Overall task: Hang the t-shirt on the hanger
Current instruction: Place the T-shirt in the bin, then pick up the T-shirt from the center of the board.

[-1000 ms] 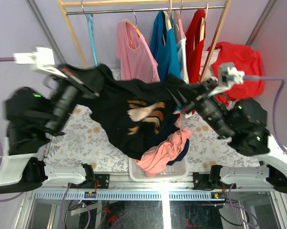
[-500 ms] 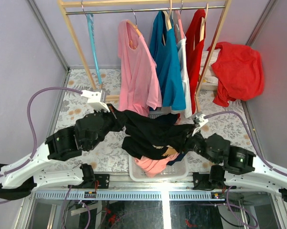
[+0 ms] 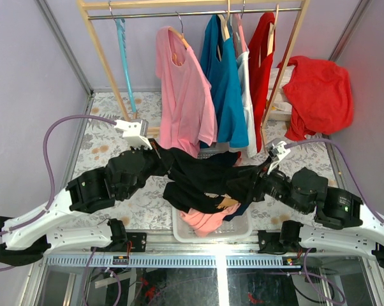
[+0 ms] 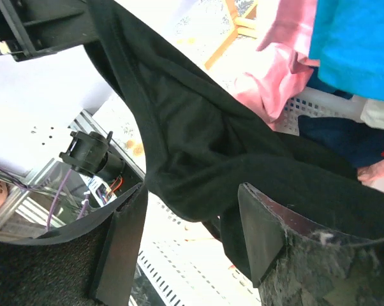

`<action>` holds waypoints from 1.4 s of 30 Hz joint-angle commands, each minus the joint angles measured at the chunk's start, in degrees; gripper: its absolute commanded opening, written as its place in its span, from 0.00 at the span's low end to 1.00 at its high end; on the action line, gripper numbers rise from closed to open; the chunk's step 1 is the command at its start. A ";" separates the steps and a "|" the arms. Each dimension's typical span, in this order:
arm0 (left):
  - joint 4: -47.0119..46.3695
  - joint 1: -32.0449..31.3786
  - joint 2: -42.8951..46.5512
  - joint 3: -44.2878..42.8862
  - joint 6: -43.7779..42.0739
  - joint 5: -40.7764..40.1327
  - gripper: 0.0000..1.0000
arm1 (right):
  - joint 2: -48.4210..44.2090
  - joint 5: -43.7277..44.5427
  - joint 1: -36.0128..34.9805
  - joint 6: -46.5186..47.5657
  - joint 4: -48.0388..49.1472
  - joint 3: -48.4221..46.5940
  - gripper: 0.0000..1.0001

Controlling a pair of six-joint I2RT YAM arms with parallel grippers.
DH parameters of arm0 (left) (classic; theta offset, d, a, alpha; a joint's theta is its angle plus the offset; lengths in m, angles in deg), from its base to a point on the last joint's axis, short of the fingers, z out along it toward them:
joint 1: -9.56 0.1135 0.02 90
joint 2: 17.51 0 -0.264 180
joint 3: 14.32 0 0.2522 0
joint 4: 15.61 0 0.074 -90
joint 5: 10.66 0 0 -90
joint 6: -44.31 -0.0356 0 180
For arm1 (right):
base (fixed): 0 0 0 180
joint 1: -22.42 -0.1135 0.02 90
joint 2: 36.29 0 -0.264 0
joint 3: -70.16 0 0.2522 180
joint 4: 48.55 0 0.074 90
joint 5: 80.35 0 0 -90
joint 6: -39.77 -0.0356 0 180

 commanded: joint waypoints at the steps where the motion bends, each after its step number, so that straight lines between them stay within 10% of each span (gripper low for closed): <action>1: -3.50 0.15 -0.08 -0.72 0.51 -0.07 0.00 | 4.80 -3.45 -0.08 6.93 -4.72 -6.81 0.65; 12: -3.45 0.10 0.57 -0.19 0.51 -1.16 0.00 | 14.11 -13.08 -0.16 11.76 -3.61 -8.53 0.63; 42: -2.38 0.17 -1.39 -3.65 -1.06 -4.79 0.00 | 24.10 0.18 -6.66 15.67 -6.66 -9.73 0.60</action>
